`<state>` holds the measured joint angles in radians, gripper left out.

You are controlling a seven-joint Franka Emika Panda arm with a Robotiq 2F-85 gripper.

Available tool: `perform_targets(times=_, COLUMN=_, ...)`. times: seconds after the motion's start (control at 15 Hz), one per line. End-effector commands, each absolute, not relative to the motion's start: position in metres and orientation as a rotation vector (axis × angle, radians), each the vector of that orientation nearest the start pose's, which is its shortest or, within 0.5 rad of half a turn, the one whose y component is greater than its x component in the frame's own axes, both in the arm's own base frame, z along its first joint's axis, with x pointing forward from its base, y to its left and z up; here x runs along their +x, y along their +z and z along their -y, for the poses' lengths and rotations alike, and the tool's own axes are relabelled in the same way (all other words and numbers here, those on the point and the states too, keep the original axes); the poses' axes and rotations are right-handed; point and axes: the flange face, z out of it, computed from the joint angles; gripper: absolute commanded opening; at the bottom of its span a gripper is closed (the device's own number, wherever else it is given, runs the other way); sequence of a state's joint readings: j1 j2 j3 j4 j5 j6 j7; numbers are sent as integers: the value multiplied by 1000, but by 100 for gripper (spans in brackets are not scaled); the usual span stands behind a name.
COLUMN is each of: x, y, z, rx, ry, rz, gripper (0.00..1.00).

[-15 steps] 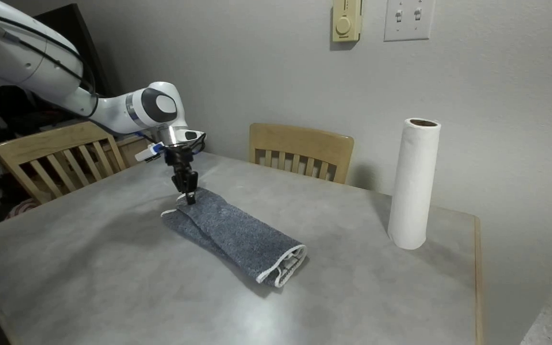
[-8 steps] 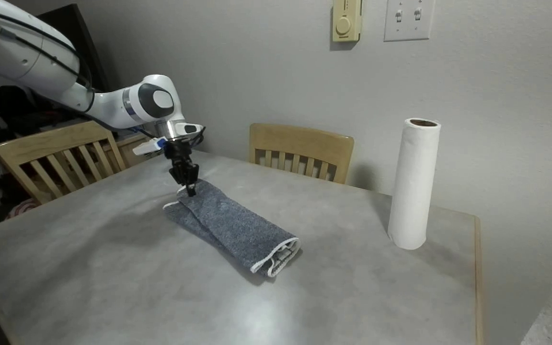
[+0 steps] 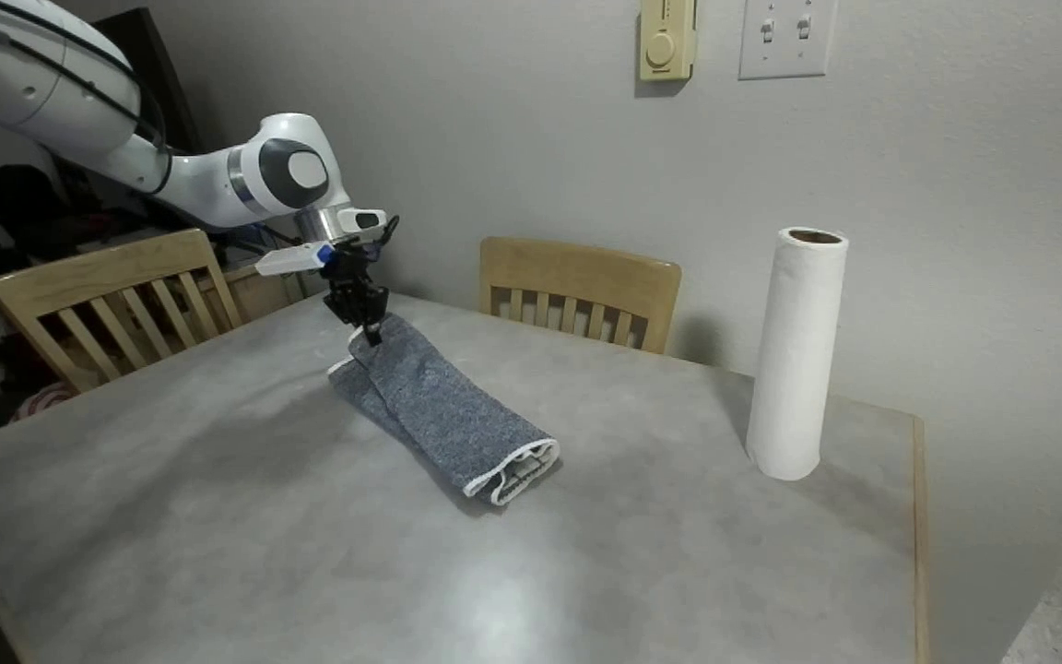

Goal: Fold the towel once

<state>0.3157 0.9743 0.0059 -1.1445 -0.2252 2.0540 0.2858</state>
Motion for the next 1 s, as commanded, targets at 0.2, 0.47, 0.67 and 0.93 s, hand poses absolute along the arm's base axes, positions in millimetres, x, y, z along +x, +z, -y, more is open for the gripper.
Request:
perform_targets(times=0.2, x=719, y=247, z=-215, rx=-3184, ry=-201, rz=561, gripper=2)
perform_targets(times=0.47, x=707, y=263, z=-199, rx=-3104, ry=-246, rz=744, gripper=2)
perform_targets(times=0.67, x=694, y=271, z=-182, rx=-3054, ry=-261, rz=838, gripper=2)
perform_targets(times=0.93, x=667, y=274, z=-150, rx=-3032, ry=-245, rz=897, gripper=2)
